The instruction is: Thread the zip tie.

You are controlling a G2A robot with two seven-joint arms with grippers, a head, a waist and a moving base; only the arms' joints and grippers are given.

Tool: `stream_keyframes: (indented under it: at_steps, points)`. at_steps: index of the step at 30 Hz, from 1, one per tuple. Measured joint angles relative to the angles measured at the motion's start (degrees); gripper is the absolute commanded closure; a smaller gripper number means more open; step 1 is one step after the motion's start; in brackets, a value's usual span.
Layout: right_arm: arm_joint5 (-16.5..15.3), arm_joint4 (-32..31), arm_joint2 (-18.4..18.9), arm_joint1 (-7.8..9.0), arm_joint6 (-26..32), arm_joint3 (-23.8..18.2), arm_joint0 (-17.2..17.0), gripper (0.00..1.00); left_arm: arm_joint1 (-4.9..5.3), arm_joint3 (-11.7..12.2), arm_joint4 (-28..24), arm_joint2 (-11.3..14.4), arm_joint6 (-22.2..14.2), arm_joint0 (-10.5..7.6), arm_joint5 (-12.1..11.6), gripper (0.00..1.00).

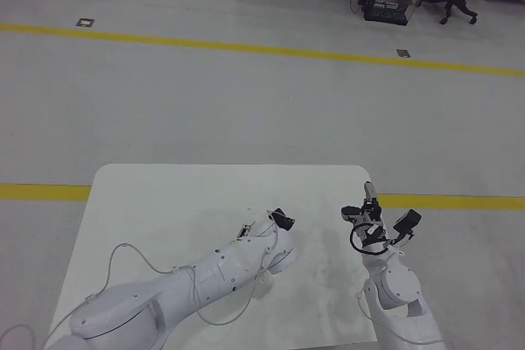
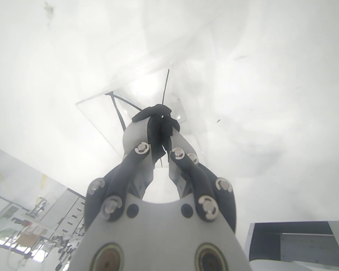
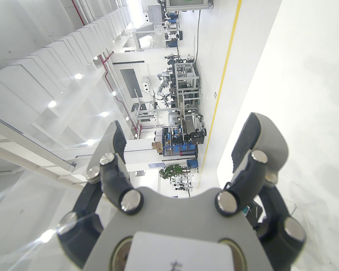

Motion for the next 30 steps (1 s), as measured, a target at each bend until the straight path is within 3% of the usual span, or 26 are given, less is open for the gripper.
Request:
stream_keyframes:
  at_steps: [5, 14, 23, 30]
  points:
    - [0.0, 0.0, 0.0, 0.0, 0.0, 0.0, 0.0, 0.0, 0.56, -1.92, 1.09, -1.12, -0.57, 0.15, 0.83, 1.0]
    - [0.0, 0.0, 0.0, 0.0, 0.0, 0.0, 0.0, 0.0, 2.94, -7.99, 4.14, -4.34, -2.86, 1.54, 1.64, 1.0]
    - [0.0, 0.0, 0.0, 0.0, 0.0, 0.0, 0.0, 0.0, 5.98, -16.52, 8.88, -8.22, -6.31, 4.27, 1.17, 1.0]
    - [0.0, 0.0, 0.0, 0.0, 0.0, 0.0, 0.0, 0.0, 8.82, -24.58, 11.9, -12.66, -6.85, 7.86, -0.43, 1.0]
